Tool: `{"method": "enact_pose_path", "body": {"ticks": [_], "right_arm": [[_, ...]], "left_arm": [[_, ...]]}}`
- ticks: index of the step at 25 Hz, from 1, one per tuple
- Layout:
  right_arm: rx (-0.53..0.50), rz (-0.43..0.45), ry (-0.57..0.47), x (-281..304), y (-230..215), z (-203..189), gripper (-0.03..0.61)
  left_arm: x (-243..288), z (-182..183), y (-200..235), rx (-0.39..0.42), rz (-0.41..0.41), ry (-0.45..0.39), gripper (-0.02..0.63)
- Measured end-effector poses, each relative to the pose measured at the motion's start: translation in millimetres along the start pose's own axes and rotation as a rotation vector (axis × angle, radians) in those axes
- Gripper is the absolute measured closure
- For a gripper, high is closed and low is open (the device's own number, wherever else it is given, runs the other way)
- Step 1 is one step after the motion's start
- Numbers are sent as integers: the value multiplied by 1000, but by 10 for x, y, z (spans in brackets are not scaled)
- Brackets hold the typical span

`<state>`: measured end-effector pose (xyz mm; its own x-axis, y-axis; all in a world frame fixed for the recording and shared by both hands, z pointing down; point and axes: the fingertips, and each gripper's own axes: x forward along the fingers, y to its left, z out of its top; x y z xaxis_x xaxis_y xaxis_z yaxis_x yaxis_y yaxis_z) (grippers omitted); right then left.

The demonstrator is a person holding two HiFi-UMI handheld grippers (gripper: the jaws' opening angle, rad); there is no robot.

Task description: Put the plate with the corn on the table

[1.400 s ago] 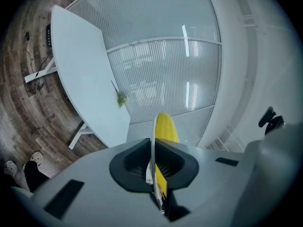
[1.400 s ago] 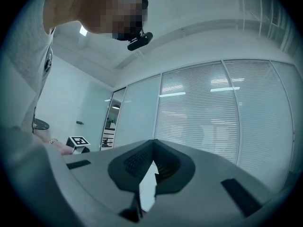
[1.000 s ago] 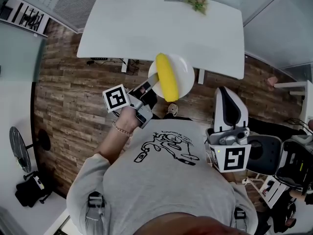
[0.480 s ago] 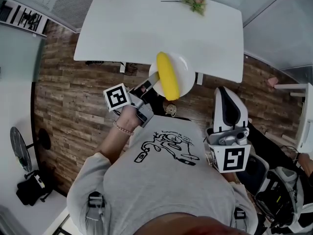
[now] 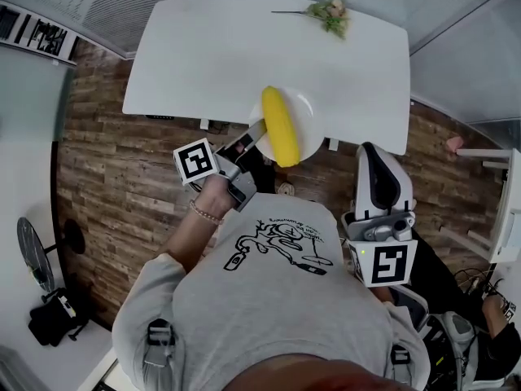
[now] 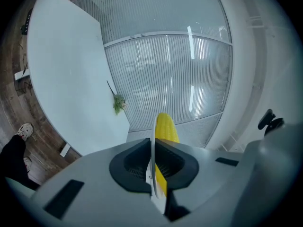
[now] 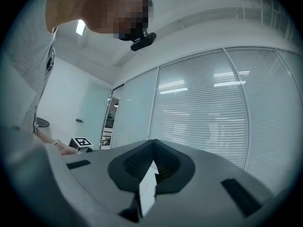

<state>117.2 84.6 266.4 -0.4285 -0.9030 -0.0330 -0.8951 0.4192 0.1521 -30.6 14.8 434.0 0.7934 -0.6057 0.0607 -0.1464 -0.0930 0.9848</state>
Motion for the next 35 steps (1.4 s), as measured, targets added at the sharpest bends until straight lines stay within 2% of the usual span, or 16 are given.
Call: {"method": "enact_pose_path", "body": {"ticks": [11, 21, 27, 35], "right_arm": [[20, -13, -37, 1097, -56, 130, 571], [-13, -25, -32, 1853, -22, 76, 571], [-16, -34, -29, 2034, -13, 55, 571], [-27, -31, -39, 2071, -175, 94, 571]], "left_arm": [[317, 879, 91, 2, -10, 22, 583], [478, 1651, 237, 30, 2, 70, 583], [560, 1825, 256, 25, -6, 89, 583], [721, 1804, 230, 25, -3, 99, 583]]}}
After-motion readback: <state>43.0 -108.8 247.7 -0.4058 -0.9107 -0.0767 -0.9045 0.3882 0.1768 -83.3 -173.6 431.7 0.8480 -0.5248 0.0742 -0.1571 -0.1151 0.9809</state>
